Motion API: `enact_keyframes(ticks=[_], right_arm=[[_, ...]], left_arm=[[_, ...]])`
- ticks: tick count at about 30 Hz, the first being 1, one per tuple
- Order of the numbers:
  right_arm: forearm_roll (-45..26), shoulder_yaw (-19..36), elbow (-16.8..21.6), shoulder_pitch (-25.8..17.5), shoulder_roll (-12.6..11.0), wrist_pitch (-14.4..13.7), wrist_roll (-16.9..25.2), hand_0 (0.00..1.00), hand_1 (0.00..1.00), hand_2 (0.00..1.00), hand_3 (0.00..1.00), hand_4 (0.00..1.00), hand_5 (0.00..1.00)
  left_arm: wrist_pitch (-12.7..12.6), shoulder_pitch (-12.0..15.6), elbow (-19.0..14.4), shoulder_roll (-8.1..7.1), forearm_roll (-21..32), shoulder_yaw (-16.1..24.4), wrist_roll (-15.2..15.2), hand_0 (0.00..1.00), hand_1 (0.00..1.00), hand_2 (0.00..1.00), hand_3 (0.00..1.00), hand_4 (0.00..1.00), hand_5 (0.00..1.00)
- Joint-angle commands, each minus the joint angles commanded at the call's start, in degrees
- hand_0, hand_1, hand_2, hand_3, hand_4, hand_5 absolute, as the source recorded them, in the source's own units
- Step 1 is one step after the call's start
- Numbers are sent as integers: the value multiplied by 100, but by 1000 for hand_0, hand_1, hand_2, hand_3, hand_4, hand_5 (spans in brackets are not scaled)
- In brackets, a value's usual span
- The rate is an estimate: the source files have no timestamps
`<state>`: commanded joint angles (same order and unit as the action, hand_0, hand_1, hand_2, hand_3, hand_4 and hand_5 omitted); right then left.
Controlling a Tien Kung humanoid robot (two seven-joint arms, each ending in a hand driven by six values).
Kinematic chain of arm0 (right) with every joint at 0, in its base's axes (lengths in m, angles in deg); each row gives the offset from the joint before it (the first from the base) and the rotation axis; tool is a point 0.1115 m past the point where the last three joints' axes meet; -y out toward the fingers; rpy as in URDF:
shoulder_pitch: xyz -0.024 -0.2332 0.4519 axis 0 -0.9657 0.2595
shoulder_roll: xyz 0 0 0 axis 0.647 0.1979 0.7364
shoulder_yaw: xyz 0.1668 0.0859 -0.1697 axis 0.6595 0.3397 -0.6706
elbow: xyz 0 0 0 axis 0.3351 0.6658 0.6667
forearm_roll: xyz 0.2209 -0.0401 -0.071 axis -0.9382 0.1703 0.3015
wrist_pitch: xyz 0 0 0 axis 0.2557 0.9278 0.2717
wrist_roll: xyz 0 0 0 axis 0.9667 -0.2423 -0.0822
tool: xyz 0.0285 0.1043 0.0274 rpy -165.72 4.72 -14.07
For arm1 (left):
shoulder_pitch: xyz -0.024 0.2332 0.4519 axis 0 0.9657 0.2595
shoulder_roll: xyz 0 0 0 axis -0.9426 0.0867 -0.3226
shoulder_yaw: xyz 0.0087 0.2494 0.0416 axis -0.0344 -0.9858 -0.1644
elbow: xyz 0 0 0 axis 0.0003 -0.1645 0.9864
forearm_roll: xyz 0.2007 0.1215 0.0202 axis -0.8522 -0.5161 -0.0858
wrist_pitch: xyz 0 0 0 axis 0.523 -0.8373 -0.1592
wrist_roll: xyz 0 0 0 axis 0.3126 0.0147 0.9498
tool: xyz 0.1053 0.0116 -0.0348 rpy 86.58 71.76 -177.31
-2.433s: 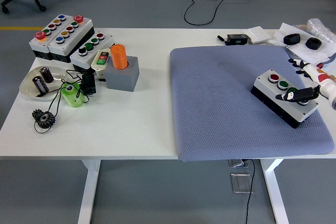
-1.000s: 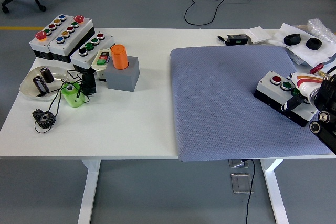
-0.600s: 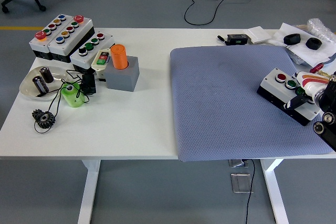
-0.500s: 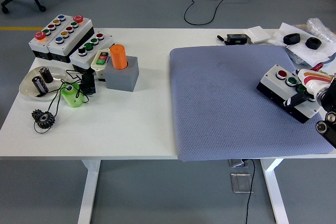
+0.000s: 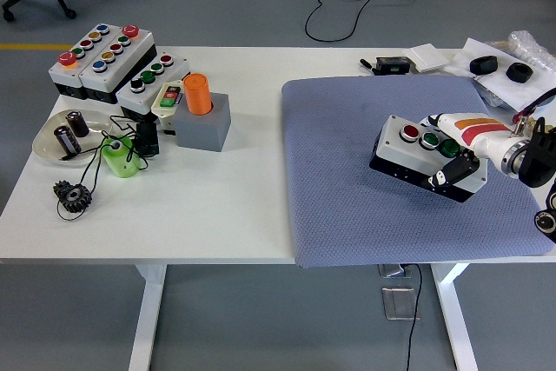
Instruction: Pick up the button,place it on the desk,press the button,press the button
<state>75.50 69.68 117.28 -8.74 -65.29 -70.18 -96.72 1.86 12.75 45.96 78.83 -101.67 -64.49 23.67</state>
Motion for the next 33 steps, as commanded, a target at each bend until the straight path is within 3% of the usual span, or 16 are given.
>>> enact_keyframes(ticks=[10, 18, 20, 21, 27, 33], right_arm=[[538, -493, 282, 184, 15, 382, 317, 201, 91, 212, 425, 564, 109], [660, -509, 94, 174, 96, 196, 390, 217, 106, 224, 435, 563, 113], [803, -552, -14, 195, 130, -5, 560, 217, 106, 224, 435, 563, 113], [831, -562, -32, 200, 135, -45, 595, 298, 163, 270, 455, 564, 107], [1078, -693, -259, 278, 206, -543, 1152, 320, 170, 275, 458, 566, 104], [1073, -722, -356, 301, 243, -551, 1313, 328, 171, 277, 466, 568, 101]], left_arm=[[-3, 12, 1, 2, 14, -29, -4, 600, 539, 505, 452, 267, 976], [-2, 23, 0, 0, 25, -68, -11, 598, 539, 505, 452, 267, 977], [-4, 31, 0, 2, 37, -87, -13, 598, 539, 505, 452, 267, 977], [-4, 33, 0, 3, 40, -91, -13, 597, 539, 505, 452, 267, 976], [-5, 56, 1, 2, 51, -127, -18, 599, 539, 505, 452, 267, 976], [-9, 73, 0, 0, 47, -136, -17, 598, 538, 505, 452, 267, 975]])
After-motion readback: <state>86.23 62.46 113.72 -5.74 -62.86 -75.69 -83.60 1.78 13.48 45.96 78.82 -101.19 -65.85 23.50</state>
